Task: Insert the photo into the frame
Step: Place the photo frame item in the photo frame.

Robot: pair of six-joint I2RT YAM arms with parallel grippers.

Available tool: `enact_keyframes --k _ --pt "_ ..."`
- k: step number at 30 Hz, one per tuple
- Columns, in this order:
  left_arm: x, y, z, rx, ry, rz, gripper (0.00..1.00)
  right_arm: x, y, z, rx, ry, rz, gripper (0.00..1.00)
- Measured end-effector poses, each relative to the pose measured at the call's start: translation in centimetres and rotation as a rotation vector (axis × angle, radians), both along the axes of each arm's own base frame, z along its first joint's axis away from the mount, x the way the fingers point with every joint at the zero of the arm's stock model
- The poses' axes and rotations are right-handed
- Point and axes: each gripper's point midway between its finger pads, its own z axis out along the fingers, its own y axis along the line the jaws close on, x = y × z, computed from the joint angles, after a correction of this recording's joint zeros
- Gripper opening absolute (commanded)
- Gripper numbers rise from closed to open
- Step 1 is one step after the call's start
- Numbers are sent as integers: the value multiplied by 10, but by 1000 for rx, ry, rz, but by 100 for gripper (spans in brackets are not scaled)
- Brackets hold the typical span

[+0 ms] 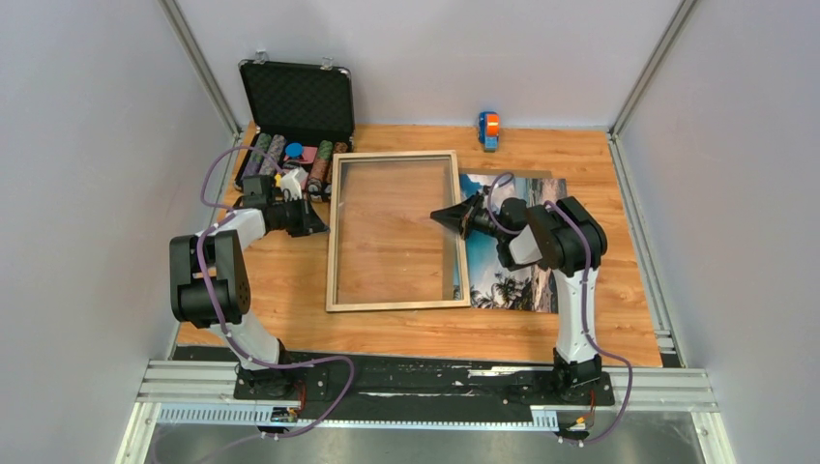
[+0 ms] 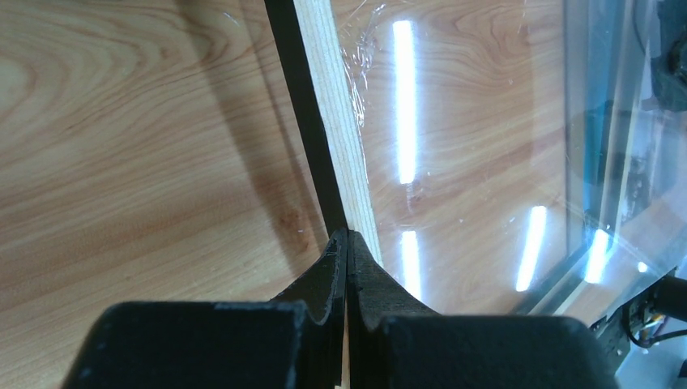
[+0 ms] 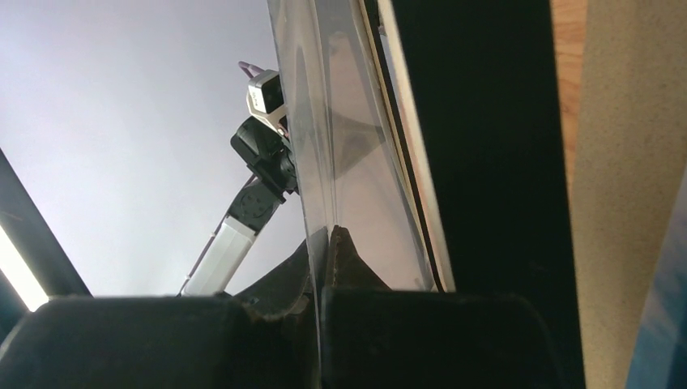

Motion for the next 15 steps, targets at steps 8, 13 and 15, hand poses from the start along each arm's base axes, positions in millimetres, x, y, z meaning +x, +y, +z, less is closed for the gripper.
enact_keyframes --k 8,13,15 --pt "-1 -1 -1 -9 8 11 0 3 -1 3 -6 10 -13 0" --pt "-2 -1 -3 -17 6 22 0 4 -1 3 -7 13 -18 0" --pt "-3 -2 -3 -20 0 28 0 4 -1 3 -5 15 -19 0"
